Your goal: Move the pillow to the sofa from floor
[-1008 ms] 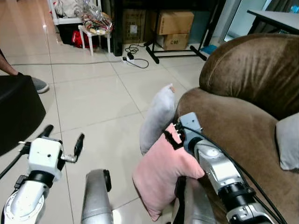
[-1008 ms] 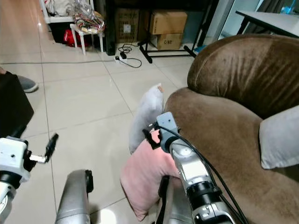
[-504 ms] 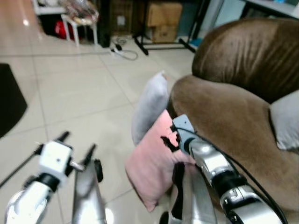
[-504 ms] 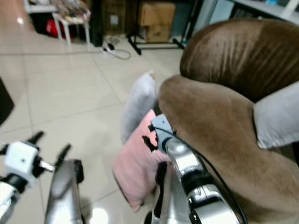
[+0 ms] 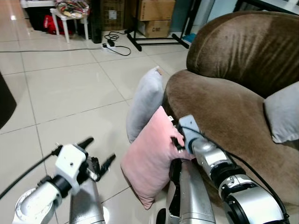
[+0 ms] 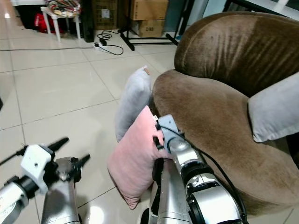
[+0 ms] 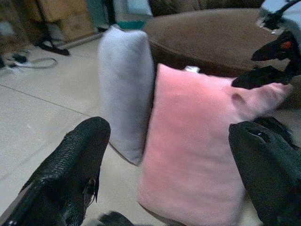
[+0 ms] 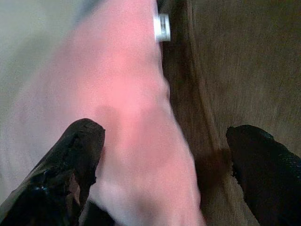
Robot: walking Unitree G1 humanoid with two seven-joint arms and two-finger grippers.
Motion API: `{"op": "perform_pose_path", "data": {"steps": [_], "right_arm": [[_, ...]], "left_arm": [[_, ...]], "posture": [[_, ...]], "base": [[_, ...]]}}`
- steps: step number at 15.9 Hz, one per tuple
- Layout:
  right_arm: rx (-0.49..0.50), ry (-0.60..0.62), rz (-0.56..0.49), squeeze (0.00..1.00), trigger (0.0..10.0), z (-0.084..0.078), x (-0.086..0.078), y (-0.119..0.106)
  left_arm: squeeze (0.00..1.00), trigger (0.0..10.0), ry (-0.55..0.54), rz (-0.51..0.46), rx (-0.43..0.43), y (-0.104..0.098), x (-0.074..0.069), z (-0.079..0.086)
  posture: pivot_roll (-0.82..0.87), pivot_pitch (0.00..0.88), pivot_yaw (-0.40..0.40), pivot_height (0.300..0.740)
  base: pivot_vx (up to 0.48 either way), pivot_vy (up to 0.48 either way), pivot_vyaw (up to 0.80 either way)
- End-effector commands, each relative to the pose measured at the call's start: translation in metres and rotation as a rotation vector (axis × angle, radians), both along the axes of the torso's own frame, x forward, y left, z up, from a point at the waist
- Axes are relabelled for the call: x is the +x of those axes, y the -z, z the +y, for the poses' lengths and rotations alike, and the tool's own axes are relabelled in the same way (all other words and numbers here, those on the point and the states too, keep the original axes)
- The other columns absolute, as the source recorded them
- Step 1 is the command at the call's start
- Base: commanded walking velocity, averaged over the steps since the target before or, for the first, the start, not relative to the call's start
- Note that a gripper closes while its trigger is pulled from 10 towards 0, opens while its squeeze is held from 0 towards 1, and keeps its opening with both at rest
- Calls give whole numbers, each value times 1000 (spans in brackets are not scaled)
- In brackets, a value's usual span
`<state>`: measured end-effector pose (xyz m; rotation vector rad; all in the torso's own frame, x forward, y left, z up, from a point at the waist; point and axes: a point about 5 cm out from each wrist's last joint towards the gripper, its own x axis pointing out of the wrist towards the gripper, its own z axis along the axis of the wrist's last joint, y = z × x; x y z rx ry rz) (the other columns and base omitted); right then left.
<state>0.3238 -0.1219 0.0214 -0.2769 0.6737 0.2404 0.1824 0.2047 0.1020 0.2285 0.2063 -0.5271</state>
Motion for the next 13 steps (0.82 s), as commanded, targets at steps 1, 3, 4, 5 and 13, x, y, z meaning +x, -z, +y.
{"op": "perform_pose_path", "data": {"steps": [1, 3, 4, 5, 13], "right_arm": [[-18, 10, -13, 0, 10000, -2, 3, -2], [-33, 23, 2, 0, 10000, 2, 1, 2], [-33, 29, 5, 0, 10000, 3, 0, 2], [-28, 47, 11, 0, 10000, 4, 0, 4], [115, 43, 26, 0, 10000, 23, -5, 7]], "left_arm": [[0, 10000, 39, 8, -10, -3, -1, -5], [0, 10000, 64, 36, -4, -5, -7, -3], [0, 10000, 67, 39, -1, -5, -8, -2], [0, 10000, 73, 48, 3, -6, -11, -1], [0, 10000, 109, 81, -22, -13, -30, -12]], "posture": [[-2, 0, -164, 405], [2, 18, -162, 405], [1, 26, -161, 405], [-3, 53, -163, 405], [-16, 125, -190, 405]], "base": [[0, 0, 0], [0, 0, 0], [0, 0, 0], [0, 0, 0], [0, 0, 0]]}}
